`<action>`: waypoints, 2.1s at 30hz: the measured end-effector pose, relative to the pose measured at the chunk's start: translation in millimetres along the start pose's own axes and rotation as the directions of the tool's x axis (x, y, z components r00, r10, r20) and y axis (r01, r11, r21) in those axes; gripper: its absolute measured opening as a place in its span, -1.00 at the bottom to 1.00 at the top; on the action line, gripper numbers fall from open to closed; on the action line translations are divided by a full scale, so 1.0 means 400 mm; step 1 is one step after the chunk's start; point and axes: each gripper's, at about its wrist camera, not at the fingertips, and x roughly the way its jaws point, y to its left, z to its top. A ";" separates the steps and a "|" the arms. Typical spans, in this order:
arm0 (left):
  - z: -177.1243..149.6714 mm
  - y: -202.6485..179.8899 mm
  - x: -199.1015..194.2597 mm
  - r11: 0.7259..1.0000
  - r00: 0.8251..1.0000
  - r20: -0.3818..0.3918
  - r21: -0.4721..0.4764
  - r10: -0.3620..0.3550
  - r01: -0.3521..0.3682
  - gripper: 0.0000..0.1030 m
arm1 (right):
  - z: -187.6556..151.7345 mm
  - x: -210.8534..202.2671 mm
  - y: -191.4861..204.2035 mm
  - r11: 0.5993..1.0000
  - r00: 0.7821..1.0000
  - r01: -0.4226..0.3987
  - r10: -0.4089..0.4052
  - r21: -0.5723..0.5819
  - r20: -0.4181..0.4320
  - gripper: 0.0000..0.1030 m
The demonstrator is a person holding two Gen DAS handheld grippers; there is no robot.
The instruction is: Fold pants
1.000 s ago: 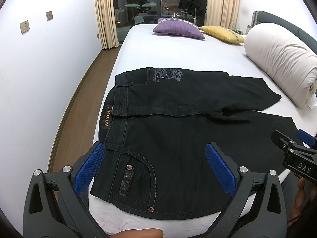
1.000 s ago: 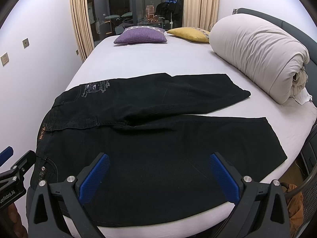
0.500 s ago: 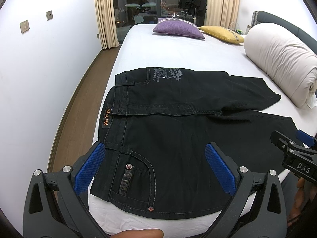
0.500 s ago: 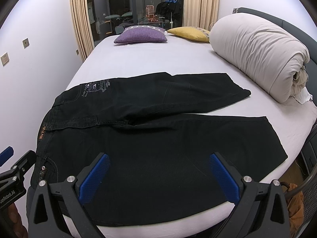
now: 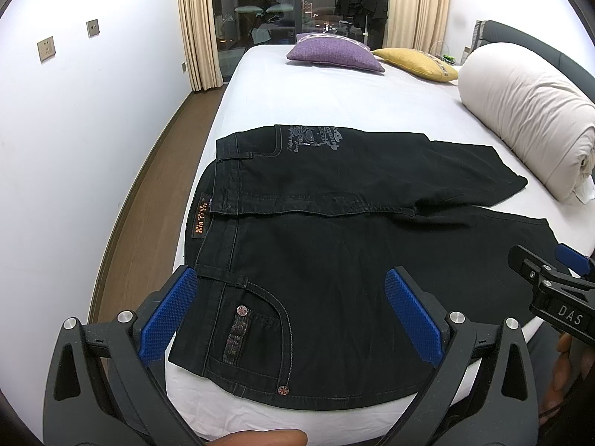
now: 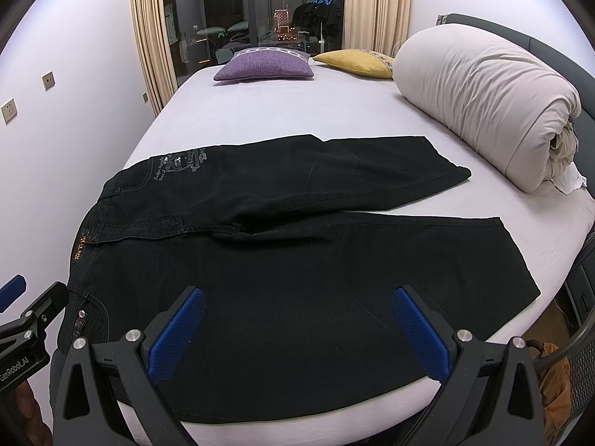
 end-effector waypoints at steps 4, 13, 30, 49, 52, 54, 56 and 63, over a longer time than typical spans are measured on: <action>0.000 0.000 0.000 1.000 1.000 -0.001 -0.001 0.002 -0.002 1.00 | -0.001 0.002 0.001 1.000 1.000 -0.001 0.001 0.000 -0.002 1.00; 0.001 0.000 0.000 1.000 1.000 -0.002 -0.001 0.001 -0.001 1.00 | -0.003 0.000 0.001 1.000 1.000 -0.001 0.001 0.000 -0.003 1.00; 0.001 0.000 0.000 1.000 1.000 -0.002 -0.002 0.000 0.000 1.00 | -0.002 0.000 0.000 1.000 1.000 -0.003 0.003 0.001 -0.004 1.00; -0.017 -0.005 0.012 0.995 0.994 -0.033 -0.003 -0.100 0.100 1.00 | -0.012 0.011 0.017 1.000 1.000 -0.016 0.016 -0.010 -0.013 1.00; -0.010 0.005 0.037 0.990 0.989 -0.055 -0.010 -0.138 0.138 1.00 | -0.006 0.020 0.018 0.999 0.999 -0.048 0.048 -0.019 -0.017 1.00; -0.003 0.012 0.064 0.982 0.979 -0.076 -0.010 -0.189 0.188 1.00 | 0.001 0.028 0.017 0.998 0.998 -0.064 0.064 -0.026 -0.015 1.00; 0.007 0.018 0.100 0.963 0.956 -0.112 -0.014 -0.271 0.271 1.00 | 0.006 0.038 0.012 0.996 0.997 -0.079 0.079 -0.028 -0.011 1.00; 0.127 0.030 0.222 0.974 0.974 -0.127 0.105 -0.189 0.202 1.00 | 0.049 0.085 -0.030 0.983 0.984 -0.176 0.176 -0.043 -0.009 1.00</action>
